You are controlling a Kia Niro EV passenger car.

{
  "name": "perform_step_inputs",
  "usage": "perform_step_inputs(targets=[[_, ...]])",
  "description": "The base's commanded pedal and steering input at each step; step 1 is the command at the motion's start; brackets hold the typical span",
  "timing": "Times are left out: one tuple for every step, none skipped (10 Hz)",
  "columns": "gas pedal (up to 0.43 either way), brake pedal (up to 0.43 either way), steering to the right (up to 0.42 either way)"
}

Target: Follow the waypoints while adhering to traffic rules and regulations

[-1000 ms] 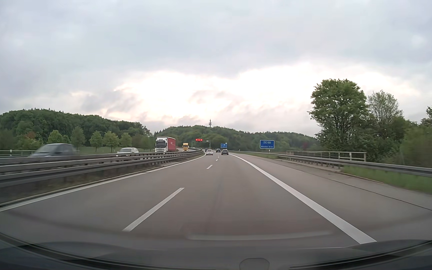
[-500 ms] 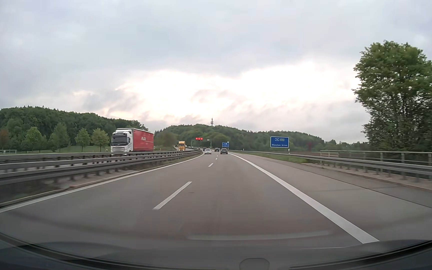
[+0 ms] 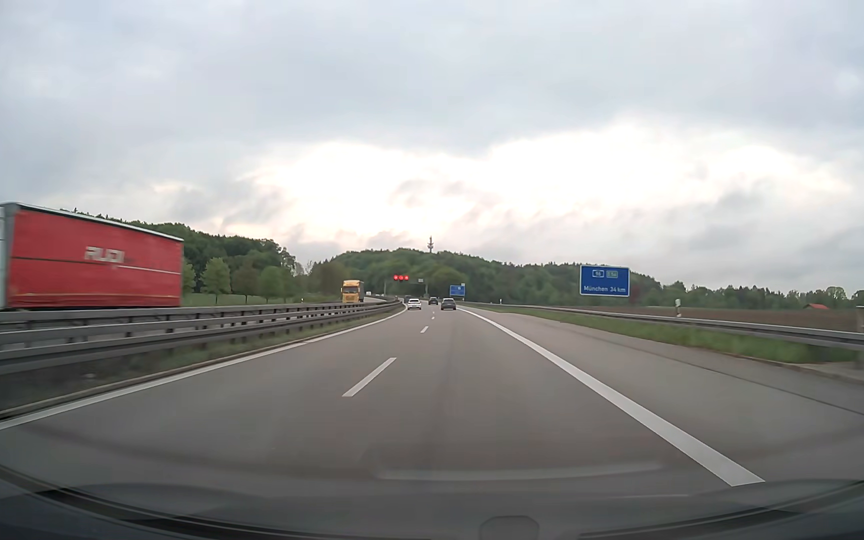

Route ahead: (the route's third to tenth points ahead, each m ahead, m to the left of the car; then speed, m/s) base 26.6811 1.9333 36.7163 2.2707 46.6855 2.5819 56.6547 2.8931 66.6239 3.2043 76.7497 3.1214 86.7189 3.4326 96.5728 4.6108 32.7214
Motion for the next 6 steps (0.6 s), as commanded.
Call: perform_step_inputs(targets=[[0.280,0.000,-0.006],[0.280,0.000,-0.006],[0.280,0.000,-0.006],[0.280,0.000,-0.006],[0.280,0.000,-0.006],[0.280,0.000,-0.006]])
